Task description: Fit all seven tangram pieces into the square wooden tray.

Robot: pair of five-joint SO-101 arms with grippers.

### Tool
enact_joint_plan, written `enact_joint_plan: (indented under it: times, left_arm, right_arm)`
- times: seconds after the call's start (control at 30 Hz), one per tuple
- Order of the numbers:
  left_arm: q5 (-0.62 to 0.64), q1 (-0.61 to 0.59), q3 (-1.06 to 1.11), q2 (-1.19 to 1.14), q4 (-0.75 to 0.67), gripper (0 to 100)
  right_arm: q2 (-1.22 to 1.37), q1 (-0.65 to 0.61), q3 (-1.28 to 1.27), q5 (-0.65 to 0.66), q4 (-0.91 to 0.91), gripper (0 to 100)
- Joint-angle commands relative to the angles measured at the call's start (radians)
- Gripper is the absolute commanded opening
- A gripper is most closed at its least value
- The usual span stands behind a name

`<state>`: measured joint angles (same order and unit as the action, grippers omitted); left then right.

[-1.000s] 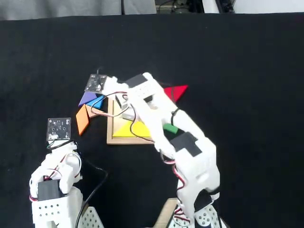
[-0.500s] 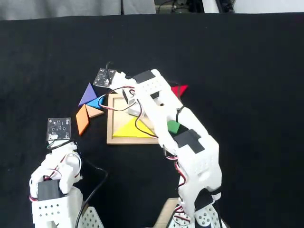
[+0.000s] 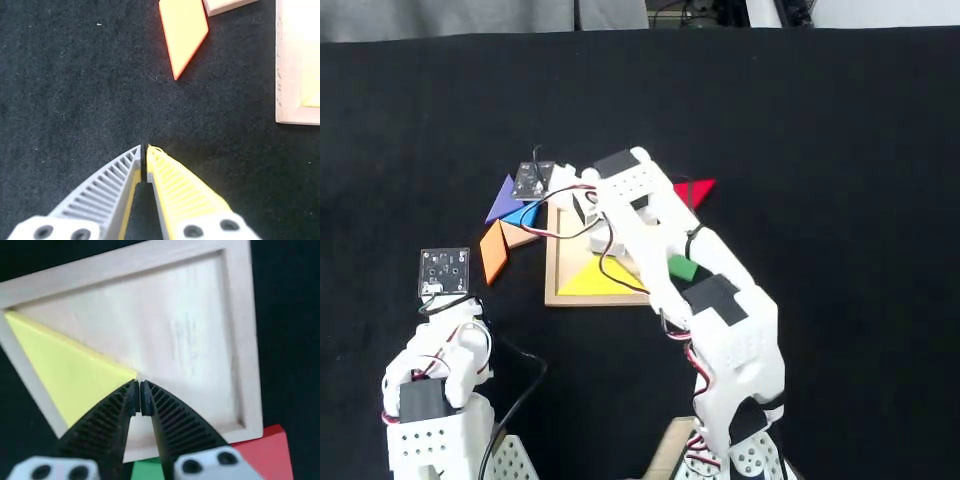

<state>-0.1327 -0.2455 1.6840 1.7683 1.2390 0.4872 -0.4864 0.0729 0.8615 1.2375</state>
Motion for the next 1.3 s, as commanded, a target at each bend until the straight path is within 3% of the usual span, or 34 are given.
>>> enact_joint_plan:
  times: [0.0,0.1,0.33,0.67,1.0,1.17,1.27]
  left_arm:
    - [-0.008,0.002,0.019,0.003,0.006,3]
    - [-0.008,0.002,0.019,0.003,0.006,3]
    - [-0.008,0.002,0.019,0.003,0.006,3]
    - [-0.008,0.002,0.019,0.003,0.006,3]
    - [-0.003,0.012,0.019,0.003,0.006,3]
    - [-0.002,0.012,0.019,0.003,0.006,3]
    - [-0.002,0.012,0.019,0.003,0.006,3]
  right_arm:
    - [-0.021,-0.009,0.061,0.006,0.038,1.1]
    - [-0.067,0.049,0.14,-0.037,0.069,1.1]
    - [-0.17,0.25,0.272,-0.328,0.083,1.1]
    - [-0.012,0.371,0.262,-0.43,0.023,1.2]
    - [0.363,0.413,0.611,-0.44,-0.032,1.1]
    - [0.481,0.402,0.792,-0.419,0.158,1.1]
    - [0.542,0.431,0.874,-0.324,0.287,1.1]
